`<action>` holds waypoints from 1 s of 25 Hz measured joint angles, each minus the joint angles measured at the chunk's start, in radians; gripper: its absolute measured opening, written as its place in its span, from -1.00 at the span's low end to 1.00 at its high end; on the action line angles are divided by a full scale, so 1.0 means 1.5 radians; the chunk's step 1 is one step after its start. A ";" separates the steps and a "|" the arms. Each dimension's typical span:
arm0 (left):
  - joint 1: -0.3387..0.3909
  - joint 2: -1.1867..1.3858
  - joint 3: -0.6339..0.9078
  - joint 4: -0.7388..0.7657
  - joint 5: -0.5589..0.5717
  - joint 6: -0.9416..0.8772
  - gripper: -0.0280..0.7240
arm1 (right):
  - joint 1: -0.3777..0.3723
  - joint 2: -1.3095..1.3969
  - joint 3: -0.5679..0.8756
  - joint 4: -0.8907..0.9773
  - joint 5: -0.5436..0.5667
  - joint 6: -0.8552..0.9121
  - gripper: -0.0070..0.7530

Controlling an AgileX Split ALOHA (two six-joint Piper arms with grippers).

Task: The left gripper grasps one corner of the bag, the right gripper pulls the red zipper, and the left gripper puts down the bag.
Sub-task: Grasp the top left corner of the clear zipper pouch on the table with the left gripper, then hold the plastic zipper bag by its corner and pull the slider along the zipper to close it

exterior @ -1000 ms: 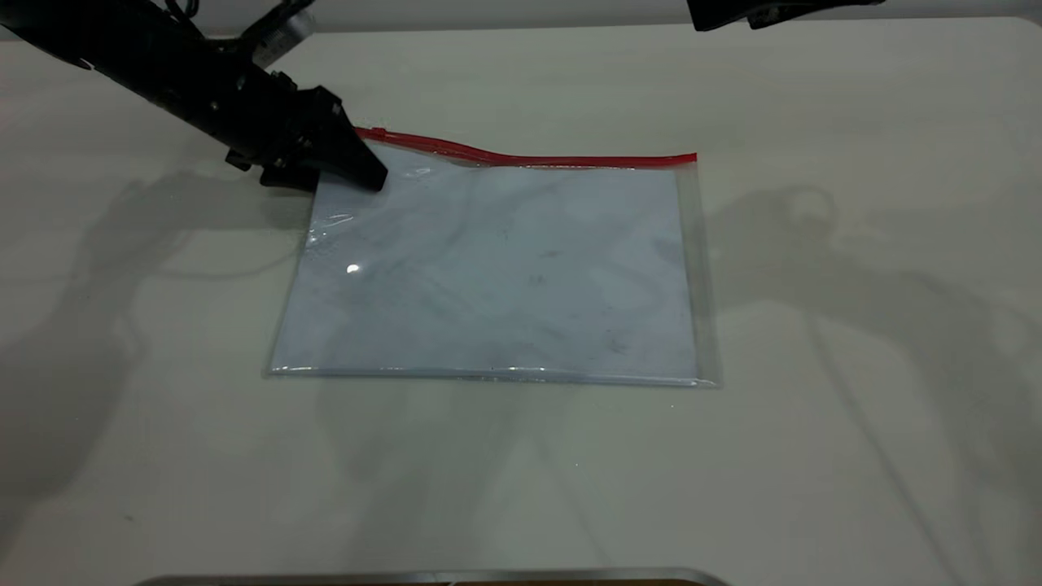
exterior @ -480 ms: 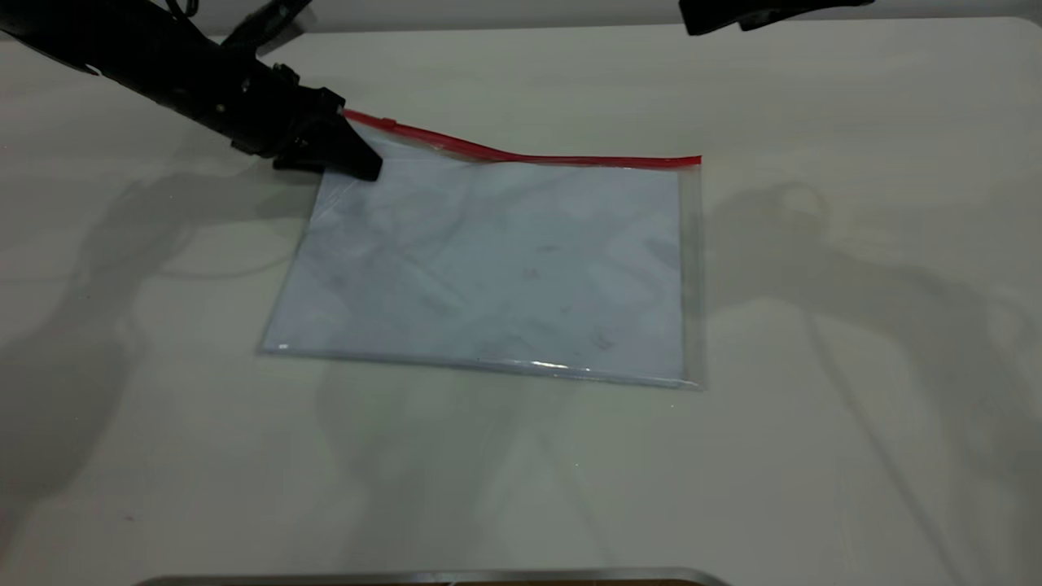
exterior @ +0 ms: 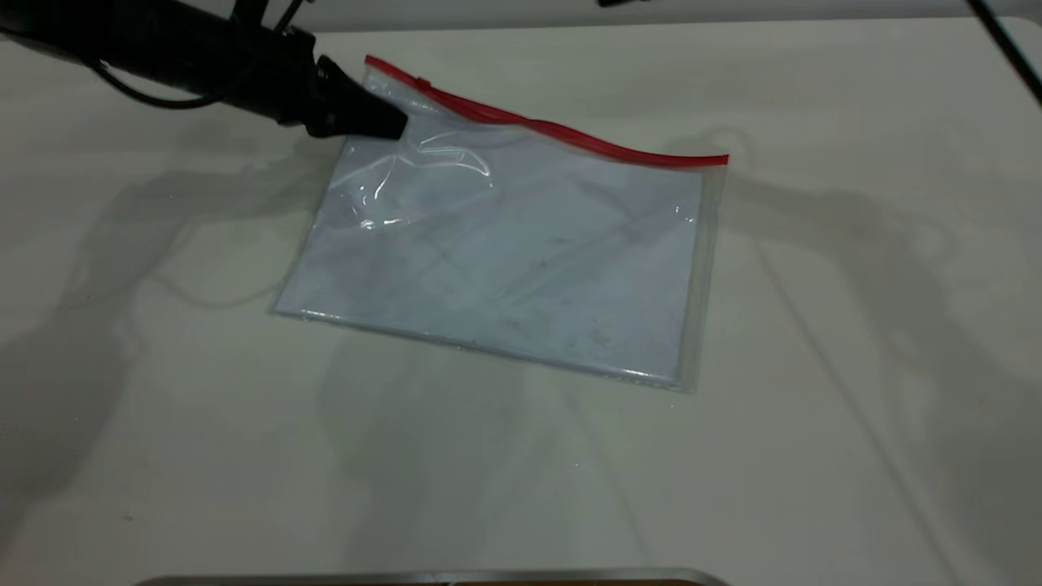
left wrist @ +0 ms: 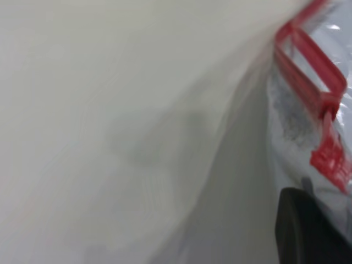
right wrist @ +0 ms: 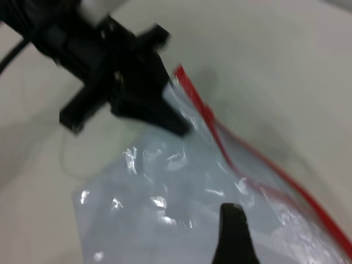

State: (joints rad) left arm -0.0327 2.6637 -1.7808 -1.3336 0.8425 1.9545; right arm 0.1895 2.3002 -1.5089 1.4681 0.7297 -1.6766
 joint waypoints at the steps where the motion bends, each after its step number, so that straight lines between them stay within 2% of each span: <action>1: 0.000 -0.005 0.000 0.000 0.010 0.025 -0.77 | 0.005 0.022 -0.028 0.003 0.015 0.000 0.53; 6: 0.000 -0.026 0.000 0.000 0.031 0.097 -0.77 | 0.044 0.110 -0.158 0.004 0.056 0.006 0.47; 10: 0.000 -0.034 0.000 0.003 0.037 0.102 -0.77 | 0.075 0.162 -0.213 0.003 0.059 0.017 0.46; 14: 0.000 -0.034 0.000 0.003 0.040 0.106 -0.77 | 0.086 0.196 -0.242 0.033 0.054 0.021 0.46; 25: -0.017 -0.034 0.000 0.004 0.045 0.106 -0.77 | 0.107 0.227 -0.246 0.151 0.013 -0.029 0.46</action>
State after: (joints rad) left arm -0.0577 2.6132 -1.7808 -1.3269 0.9098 2.1135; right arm 0.3499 2.6412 -1.8782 1.6943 0.7493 -1.7196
